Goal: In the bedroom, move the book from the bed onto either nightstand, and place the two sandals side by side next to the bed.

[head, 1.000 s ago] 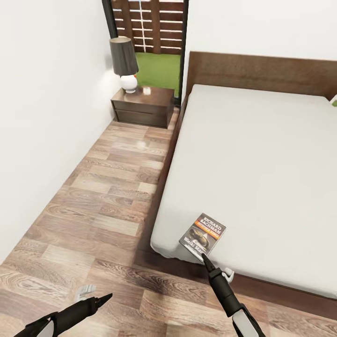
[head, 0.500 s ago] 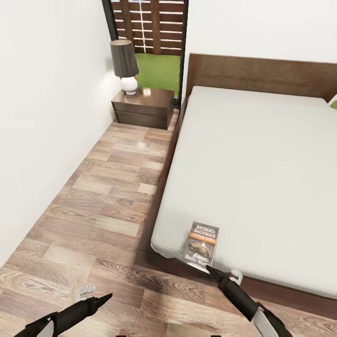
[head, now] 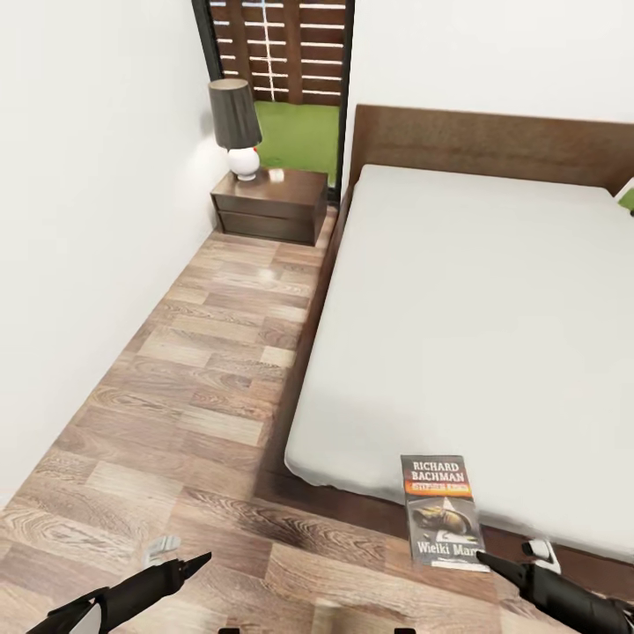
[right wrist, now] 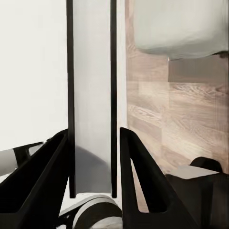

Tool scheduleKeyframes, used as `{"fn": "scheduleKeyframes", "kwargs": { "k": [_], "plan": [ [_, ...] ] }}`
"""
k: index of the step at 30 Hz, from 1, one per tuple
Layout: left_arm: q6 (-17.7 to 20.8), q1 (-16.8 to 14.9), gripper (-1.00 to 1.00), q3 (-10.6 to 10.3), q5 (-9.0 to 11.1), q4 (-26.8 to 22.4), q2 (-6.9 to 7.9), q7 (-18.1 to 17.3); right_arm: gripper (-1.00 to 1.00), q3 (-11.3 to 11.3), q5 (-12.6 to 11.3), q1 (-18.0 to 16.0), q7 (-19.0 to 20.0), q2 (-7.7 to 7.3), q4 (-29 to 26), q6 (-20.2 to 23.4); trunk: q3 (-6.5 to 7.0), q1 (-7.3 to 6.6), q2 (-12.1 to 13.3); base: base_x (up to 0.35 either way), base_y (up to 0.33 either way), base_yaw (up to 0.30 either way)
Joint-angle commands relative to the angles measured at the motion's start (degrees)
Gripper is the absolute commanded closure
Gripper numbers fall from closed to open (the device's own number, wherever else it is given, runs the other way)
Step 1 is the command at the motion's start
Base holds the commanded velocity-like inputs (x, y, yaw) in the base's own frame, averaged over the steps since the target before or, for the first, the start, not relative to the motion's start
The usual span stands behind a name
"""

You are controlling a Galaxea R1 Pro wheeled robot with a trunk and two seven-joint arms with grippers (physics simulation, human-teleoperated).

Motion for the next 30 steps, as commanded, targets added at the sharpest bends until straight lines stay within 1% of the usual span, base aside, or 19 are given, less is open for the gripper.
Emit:
{"fn": "scheduleKeyframes", "kwargs": {
  "k": [1,3,5,6,8,9,11,14,21,30],
  "plan": [
    [0.2,0.0,-1.0,0.5,-0.2,0.0,-0.01,-0.3,1.0,-0.1,1.2,0.0,0.2,-0.03,0.6,0.6,0.15,-0.22,0.4,0.0,0.0,0.0],
    [0.2,0.0,-1.0,0.4,-0.2,0.0,-0.01,-0.3,1.0,-0.1,3.0,0.0,0.2,0.01,1.5,0.3,0.51,-0.66,1.2,0.0,0.0,0.0],
    [0.2,-0.1,-1.0,0.4,-0.3,0.1,-0.01,-0.3,1.0,-0.1,3.6,0.0,0.2,0.12,1.7,-0.5,0.87,-1.1,2.0,0.0,0.0,0.0],
    [0.2,-0.1,-1.0,0.4,-0.3,0.1,-0.01,-0.3,1.0,-0.1,4.2,0.0,0.2,0.21,1.9,-1.6,1.05,-1.32,2.4,0.0,0.0,0.0],
    [0.2,0.0,-1.0,0.4,-0.3,0.1,-0.01,-0.3,1.0,-0.1,6.1,0.0,0.2,0.34,3.0,-5.3,1.41,-1.76,3.2,0.0,0.0,0.0],
    [0.2,0.0,-1.0,0.4,-0.3,0.1,-0.03,-0.3,1.0,-0.1,6.6,0.0,0.2,0.38,3.5,-6.5,1.59,-1.98,3.6,0.0,0.0,0.0],
    [0.2,0.0,-1.0,0.4,-0.3,0.1,-0.08,-0.3,1.0,-0.2,8.3,0.0,0.2,0.51,6.0,-11.8,1.95,-2.42,4.4,0.0,0.0,0.0],
    [0.2,-0.1,-1.0,0.4,-0.2,0.1,-0.25,-0.3,1.0,-0.2,9.0,0.0,0.2,0.61,7.7,-14.7,2.49,-3.08,5.6,0.0,0.0,0.0],
    [0.2,0.0,-1.0,0.4,-0.2,0.1,-0.8,-0.3,1.0,-0.2,9.2,0.0,0.2,0.63,8.3,-15.4,3.74,-4.62,8.4,0.0,0.0,0.0],
    [0.2,0.0,-1.0,0.4,-0.1,0.2,-0.89,-0.3,1.0,-0.2,9.2,0.0,0.2,0.67,8.3,-15.5,5.36,-6.59,12.0,0.0,0.0,0.0]
  ]
}}
